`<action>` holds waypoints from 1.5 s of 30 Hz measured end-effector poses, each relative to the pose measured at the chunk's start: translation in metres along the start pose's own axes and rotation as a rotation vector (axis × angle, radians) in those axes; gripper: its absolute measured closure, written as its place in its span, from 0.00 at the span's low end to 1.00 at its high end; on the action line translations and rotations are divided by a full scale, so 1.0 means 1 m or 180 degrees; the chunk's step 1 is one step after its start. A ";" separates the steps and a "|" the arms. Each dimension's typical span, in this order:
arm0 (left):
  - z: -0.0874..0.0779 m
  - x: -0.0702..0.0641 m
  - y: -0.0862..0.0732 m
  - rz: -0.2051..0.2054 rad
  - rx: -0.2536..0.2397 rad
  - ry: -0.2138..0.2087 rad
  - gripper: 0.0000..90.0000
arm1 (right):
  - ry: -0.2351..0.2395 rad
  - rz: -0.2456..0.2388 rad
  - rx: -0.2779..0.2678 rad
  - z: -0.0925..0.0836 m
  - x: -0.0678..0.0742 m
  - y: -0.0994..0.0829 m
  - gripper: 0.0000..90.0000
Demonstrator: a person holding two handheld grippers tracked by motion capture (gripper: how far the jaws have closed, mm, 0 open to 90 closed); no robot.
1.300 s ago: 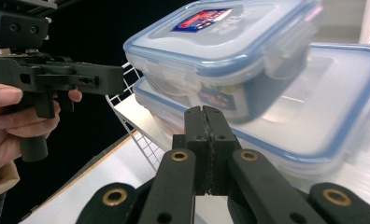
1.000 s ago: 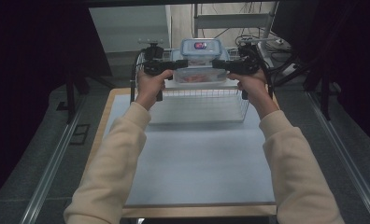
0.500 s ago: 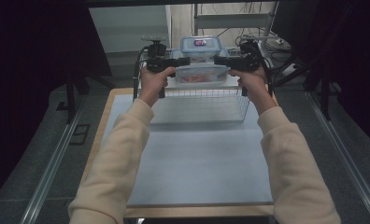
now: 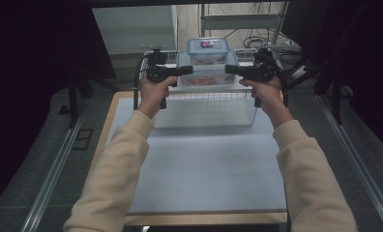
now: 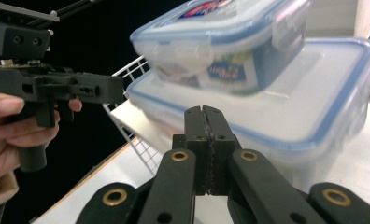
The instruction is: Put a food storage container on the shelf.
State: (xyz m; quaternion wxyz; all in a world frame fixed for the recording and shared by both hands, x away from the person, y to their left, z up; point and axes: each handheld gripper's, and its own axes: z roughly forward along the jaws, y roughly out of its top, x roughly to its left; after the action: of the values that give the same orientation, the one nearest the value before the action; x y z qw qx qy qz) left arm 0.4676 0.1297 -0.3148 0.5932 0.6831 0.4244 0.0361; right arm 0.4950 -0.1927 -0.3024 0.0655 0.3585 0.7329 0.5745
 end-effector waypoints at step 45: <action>-0.069 0.008 -0.230 -0.0052 0.0376 0.0303 0.35 | 0.0033 0.0141 0.0361 -0.088 0.005 -0.227 0.44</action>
State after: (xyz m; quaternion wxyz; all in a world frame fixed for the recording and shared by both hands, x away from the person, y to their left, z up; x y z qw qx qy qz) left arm 0.3114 0.1739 -0.4915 0.5312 0.7110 0.4592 0.0386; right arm 0.3439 -0.2788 -0.4737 0.0285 0.3748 0.7564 0.5353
